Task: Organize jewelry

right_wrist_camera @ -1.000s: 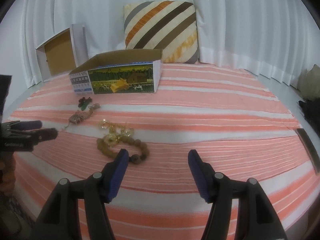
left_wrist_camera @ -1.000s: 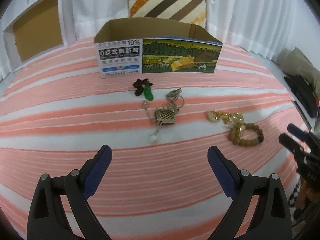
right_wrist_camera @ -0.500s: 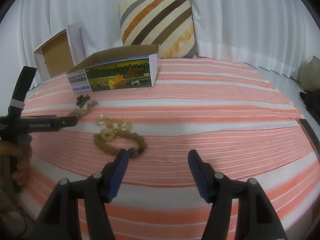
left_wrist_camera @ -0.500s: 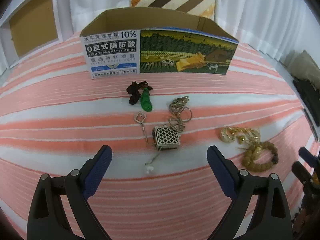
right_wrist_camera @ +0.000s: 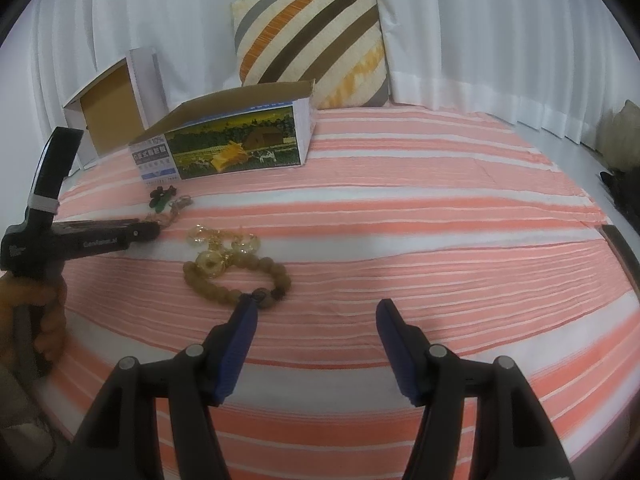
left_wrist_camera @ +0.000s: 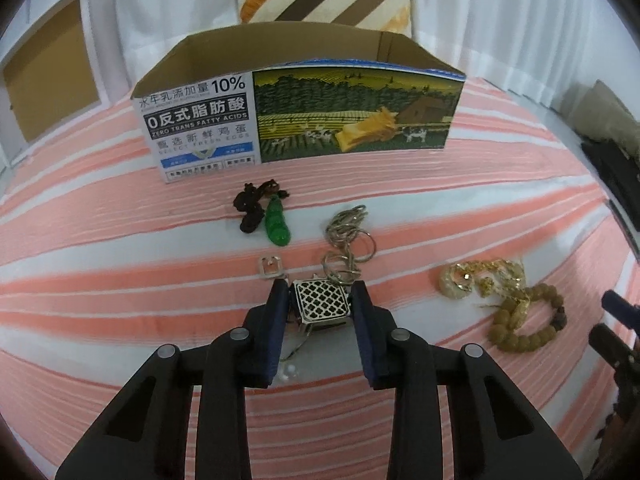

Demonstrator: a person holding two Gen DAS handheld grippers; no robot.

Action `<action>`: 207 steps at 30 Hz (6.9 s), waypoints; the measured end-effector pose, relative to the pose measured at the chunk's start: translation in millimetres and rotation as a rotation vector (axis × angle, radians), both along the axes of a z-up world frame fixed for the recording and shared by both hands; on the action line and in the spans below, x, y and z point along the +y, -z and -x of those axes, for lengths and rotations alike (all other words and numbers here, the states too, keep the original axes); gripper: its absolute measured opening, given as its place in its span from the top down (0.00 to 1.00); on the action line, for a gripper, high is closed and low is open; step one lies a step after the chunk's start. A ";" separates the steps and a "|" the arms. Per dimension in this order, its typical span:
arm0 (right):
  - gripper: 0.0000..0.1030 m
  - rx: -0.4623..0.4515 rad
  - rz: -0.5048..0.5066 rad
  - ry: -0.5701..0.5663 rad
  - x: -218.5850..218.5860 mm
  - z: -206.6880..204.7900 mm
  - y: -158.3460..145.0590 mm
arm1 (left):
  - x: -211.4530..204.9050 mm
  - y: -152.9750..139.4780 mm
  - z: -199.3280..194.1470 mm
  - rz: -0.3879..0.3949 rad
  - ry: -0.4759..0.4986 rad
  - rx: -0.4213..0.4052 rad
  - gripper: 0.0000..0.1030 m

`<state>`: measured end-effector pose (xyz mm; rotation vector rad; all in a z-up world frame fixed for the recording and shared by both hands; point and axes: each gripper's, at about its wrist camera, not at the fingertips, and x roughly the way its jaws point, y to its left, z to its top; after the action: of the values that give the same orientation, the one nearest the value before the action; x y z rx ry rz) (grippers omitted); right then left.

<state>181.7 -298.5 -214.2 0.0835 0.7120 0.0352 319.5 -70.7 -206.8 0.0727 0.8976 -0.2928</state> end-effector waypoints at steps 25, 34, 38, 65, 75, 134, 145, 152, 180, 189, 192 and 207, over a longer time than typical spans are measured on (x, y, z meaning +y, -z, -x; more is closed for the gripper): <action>0.59 0.229 0.096 -0.309 90.1 -114.8 6.4 | 49.2 0.8 42.2 0.047 -0.073 0.002 0.70; 0.93 0.168 -0.011 -0.255 63.7 -102.9 -9.3 | 50.1 1.5 41.9 0.055 -0.076 0.003 0.70; 0.93 0.143 -0.049 -0.229 46.5 -97.0 -23.1 | 49.3 1.7 41.7 0.046 -0.076 0.000 0.70; 0.38 0.095 -0.077 0.024 -58.6 -37.9 3.0 | 45.6 -2.9 47.5 0.006 -0.085 -0.027 0.16; 0.38 0.110 0.037 -0.016 -37.7 -28.7 7.6 | 49.6 6.1 44.5 -0.050 -0.147 0.039 0.13; 0.83 0.004 -0.135 -0.187 -22.3 -33.0 -112.3 | 117.2 -122.0 65.2 0.182 -0.135 -0.068 0.68; 0.83 -0.020 -0.161 -0.268 5.9 -71.6 -147.2 | 108.0 -178.8 27.0 0.220 -0.069 -0.132 0.68; 0.83 -0.026 -0.160 -0.284 21.5 -123.0 -170.3 | 88.6 -207.9 -19.1 0.237 -0.036 -0.154 0.68; 0.82 0.150 -0.044 -0.279 73.1 -369.8 -94.3 | 4.5 -115.4 -243.3 0.140 -0.089 -0.002 0.68; 0.45 0.105 -0.049 -0.214 56.0 -365.1 -89.0 | 15.2 -108.2 -245.0 0.103 -0.171 -0.021 0.10; 0.45 0.095 -0.052 -0.206 51.6 -359.1 -88.2 | 19.9 -110.7 -240.8 0.107 -0.176 -0.030 0.10; 0.45 0.012 -0.025 -0.209 49.8 -297.7 -91.7 | 25.5 -114.4 -174.5 0.078 -0.159 -0.087 0.10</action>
<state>479.4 -248.7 -122.5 0.0333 0.7301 0.2442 493.9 -45.3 -92.4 -0.0579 0.7999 -0.1748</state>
